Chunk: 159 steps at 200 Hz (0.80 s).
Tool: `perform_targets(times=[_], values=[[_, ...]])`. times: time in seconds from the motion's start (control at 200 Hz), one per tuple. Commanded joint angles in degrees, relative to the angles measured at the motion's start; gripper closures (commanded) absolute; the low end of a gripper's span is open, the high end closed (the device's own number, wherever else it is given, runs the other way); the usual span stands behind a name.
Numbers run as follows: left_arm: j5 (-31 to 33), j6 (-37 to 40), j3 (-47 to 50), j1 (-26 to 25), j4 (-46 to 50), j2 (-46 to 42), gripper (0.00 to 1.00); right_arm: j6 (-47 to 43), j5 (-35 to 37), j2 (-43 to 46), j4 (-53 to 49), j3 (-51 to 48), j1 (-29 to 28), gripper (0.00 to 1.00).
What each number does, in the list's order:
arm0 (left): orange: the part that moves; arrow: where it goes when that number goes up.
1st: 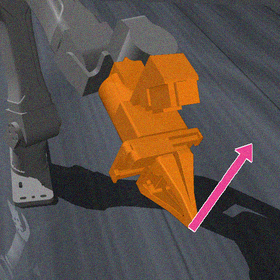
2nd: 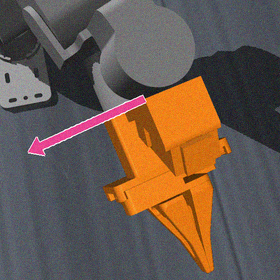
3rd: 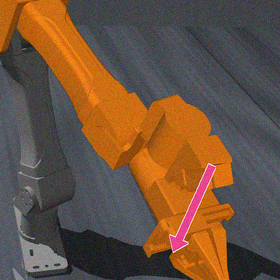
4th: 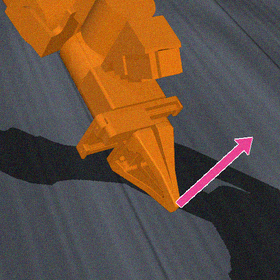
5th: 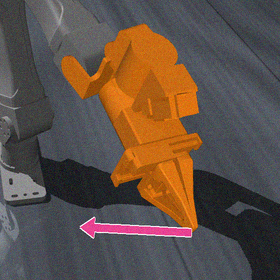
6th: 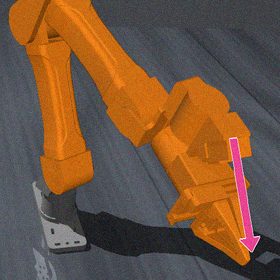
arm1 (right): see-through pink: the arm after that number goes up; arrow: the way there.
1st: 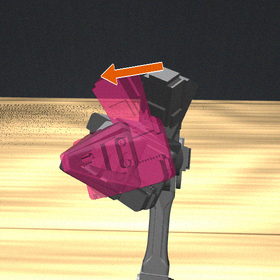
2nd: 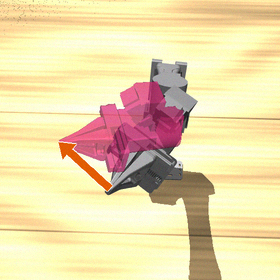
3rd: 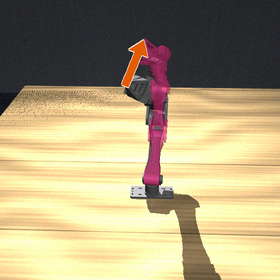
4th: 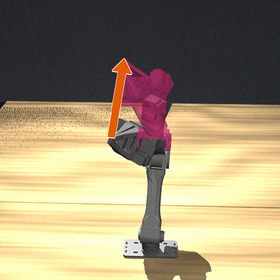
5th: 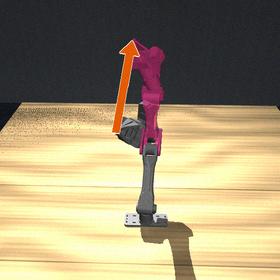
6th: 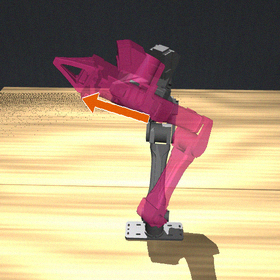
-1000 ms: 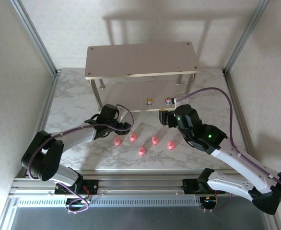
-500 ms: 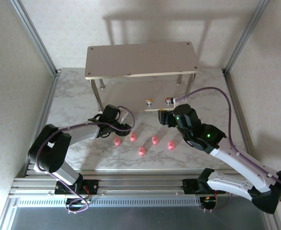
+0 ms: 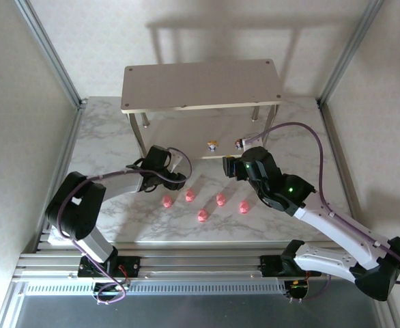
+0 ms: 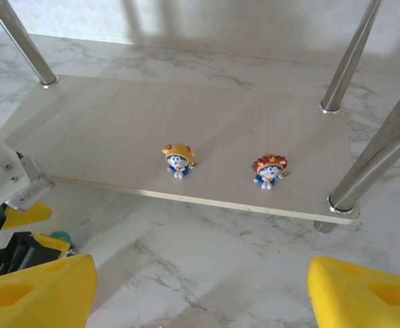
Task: Place and organize the plastic toys onto the shelf
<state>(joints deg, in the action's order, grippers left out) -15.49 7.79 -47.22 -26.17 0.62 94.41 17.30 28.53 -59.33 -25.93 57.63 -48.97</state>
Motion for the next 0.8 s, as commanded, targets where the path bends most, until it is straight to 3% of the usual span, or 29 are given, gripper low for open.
perform_targets(times=[0.0,0.591,0.791], values=[[-1.62,1.41,-2.03,0.51,0.42,1.14,0.33,-0.45,0.78,-0.65,1.5,-0.49,0.72,0.19],[-6.17,2.75,-3.62,0.47,3.3,3.51,0.42,-0.07,-0.4,-1.59,2.48,-0.47,2.03,0.19],[-5.89,2.83,-4.73,0.58,4.44,5.01,0.51,0.03,-0.32,-1.58,2.39,-0.76,2.3,0.18]])
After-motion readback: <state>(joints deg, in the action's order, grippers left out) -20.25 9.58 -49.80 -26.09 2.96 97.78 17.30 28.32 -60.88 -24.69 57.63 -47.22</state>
